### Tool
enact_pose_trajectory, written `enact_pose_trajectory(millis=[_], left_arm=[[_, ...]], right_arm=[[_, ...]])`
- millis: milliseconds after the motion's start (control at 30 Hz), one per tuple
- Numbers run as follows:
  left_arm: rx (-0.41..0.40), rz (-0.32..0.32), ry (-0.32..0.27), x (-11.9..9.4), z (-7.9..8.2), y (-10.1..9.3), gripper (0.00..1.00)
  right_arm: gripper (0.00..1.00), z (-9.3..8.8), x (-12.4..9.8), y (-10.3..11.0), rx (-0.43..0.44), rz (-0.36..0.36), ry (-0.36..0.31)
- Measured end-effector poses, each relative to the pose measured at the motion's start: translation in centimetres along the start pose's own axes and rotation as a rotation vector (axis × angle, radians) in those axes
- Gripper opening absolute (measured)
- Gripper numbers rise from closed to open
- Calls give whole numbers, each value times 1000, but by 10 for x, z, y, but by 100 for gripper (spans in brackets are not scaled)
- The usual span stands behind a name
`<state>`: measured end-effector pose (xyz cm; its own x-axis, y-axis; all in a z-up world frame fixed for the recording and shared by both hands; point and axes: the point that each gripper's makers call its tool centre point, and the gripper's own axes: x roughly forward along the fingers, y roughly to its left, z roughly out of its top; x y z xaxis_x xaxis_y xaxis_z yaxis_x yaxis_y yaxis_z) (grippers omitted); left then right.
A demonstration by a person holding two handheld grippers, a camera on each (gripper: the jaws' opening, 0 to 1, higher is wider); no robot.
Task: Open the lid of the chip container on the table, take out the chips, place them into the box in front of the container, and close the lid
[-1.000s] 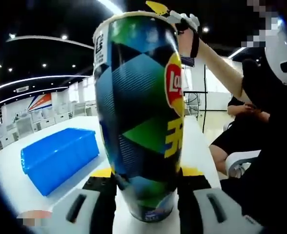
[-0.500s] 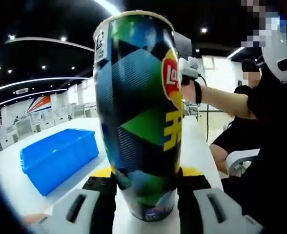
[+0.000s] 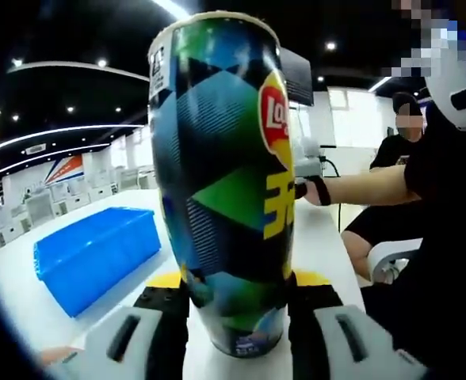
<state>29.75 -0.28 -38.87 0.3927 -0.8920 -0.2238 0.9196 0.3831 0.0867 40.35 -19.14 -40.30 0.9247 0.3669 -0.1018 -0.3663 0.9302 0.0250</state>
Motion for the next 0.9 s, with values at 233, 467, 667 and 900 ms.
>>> enact_pose_trajectory(millis=[233,467,667,900], left_arm=[[-6,-2,1,0,0,0,49],[-10,-7,1,0,-1,1,49],[-10,-6,0,1,-1,1,49],[0,0,1,1,-2,1,49]], right_arm=[[87,-29,4,-3,-3,-23,74],[79,-33,4,-5,-12,-46,88],[74,-39,4,-1,-47,-37,114],[44,-39,1,-2,-42,-52,146]])
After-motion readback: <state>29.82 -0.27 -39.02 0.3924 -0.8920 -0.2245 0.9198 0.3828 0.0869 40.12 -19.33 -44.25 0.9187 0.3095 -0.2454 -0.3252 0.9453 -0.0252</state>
